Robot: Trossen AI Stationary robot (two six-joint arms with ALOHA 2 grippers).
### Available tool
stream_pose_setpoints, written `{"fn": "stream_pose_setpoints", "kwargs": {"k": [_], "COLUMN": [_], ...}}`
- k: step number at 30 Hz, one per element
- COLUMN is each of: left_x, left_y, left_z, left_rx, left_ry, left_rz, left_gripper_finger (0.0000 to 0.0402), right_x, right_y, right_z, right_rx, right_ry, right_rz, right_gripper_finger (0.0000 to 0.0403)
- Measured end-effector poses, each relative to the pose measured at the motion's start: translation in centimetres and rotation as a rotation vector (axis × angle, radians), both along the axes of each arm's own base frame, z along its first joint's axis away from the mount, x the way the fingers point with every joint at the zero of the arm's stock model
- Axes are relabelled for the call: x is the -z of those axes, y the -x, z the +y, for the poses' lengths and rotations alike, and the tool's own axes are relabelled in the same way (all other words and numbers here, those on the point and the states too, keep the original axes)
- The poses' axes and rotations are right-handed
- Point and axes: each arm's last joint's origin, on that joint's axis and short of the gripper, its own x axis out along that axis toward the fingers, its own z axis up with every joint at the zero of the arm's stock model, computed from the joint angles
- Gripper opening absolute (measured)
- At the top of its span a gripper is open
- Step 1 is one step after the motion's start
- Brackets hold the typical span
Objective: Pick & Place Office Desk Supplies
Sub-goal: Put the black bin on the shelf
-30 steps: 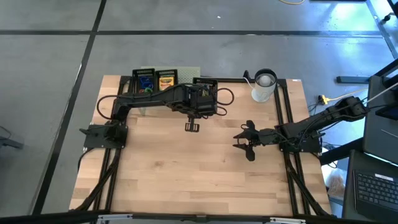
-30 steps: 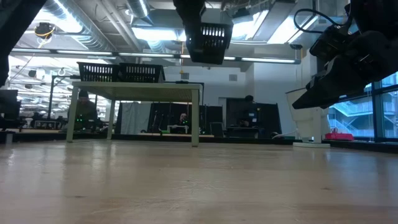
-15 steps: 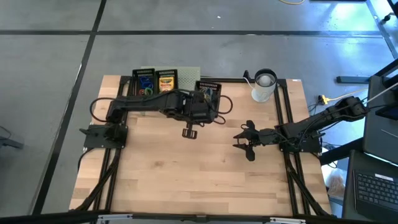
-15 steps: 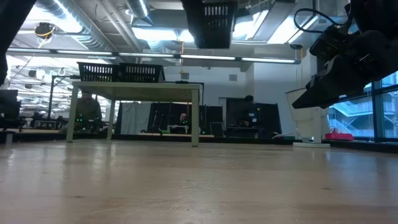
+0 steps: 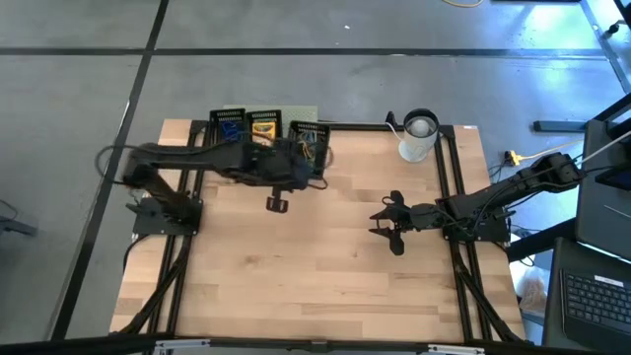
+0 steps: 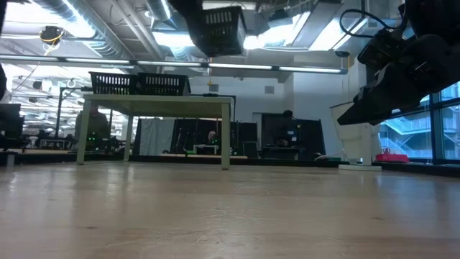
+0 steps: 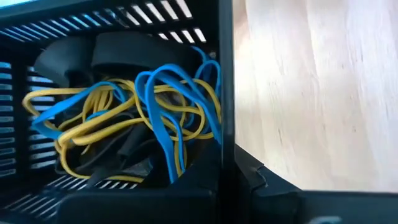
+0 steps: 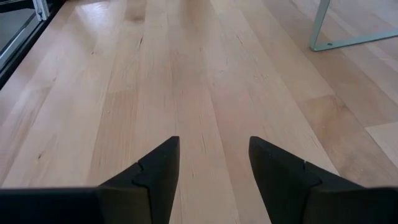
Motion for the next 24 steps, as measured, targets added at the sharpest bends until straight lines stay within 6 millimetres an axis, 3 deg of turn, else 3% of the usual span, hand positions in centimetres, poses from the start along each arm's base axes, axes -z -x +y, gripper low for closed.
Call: {"fn": "stream_pose_setpoints", "kwargs": {"k": [4, 10, 24], "left_x": [1.6, 3.9, 3.5], "left_y": [1.7, 2.8, 2.6], "left_z": [0.4, 1.7, 5.1], "left_rx": [0.106, 0.174, -0.017], "left_ry": [-0.059, -0.058, 0.012], "left_rz": [-0.064, -0.146, -0.263], "left_gripper_finger": [0.0003, 0.0003, 0.0003], "right_x": [0.0, 0.0, 0.0], "right_y": [0.0, 0.0, 0.0], "right_z": [0.0, 0.0, 0.0], "right_rx": [0.0, 0.0, 0.0], "right_ry": [0.0, 0.0, 0.0], "right_rz": [0.0, 0.0, 0.0], "right_gripper_finger": [0.0194, 0.0194, 0.0194]}}
